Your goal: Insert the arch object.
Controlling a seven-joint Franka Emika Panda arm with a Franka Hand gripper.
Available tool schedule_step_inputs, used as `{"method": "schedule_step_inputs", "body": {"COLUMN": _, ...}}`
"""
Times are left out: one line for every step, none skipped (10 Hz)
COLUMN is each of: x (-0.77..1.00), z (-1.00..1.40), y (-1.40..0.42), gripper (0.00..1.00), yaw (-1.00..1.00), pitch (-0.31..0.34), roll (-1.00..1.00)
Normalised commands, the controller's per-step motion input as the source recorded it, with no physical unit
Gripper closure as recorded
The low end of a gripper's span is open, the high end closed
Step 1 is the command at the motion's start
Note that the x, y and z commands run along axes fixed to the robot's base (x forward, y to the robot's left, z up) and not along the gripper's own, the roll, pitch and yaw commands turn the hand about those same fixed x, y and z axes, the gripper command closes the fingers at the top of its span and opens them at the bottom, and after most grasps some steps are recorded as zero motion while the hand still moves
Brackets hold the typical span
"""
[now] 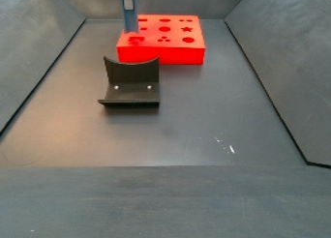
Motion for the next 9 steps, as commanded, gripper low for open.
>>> {"method": "schedule_step_inputs", "body": {"x": 0.23, "z": -0.02, "y": 0.00, "gripper": 1.00, "yaw": -0.19, "pitch": 0.000, "roll": 0.00}}
{"method": "schedule_step_inputs", "body": {"x": 0.03, "z": -0.07, "y": 0.00, "gripper": 1.00, "yaw": -0.01, "pitch": 0.000, "roll": 0.05}}
{"method": "schedule_step_inputs", "body": {"x": 0.00, "z": -0.22, "y": 0.00, "gripper": 1.00, "yaw": -0.15, "pitch": 0.000, "roll": 0.06}}
{"method": "schedule_step_inputs", "body": {"x": 0.00, "z": -0.21, "y": 0.00, "gripper": 1.00, "yaw": -0.17, "pitch": 0.000, "roll": 0.03}}
{"method": "schedule_step_inputs", "body": {"x": 0.00, "z": -0.15, "y": 0.00, "gripper": 1.00, "yaw": -0.22, "pitch": 0.024, "roll": 0.04}}
{"method": "schedule_step_inputs", "body": {"x": 0.00, "z": -0.03, "y": 0.00, "gripper": 1.00, "yaw": -0.33, "pitch": 0.041, "roll": 0.00}}
{"method": "schedule_step_inputs", "body": {"x": 0.00, "z": 0.00, "y": 0.00, "gripper": 1.00, "yaw": -0.39, "pitch": 0.034, "roll": 0.00}}
{"method": "schedule_step_inputs", "body": {"x": 0.00, "z": 0.00, "y": 0.00, "gripper": 1.00, "yaw": -0.40, "pitch": 0.041, "roll": 0.00}}
{"method": "schedule_step_inputs", "body": {"x": 0.00, "z": -0.02, "y": 0.00, "gripper": 1.00, "yaw": -0.37, "pitch": 0.027, "roll": 0.00}}
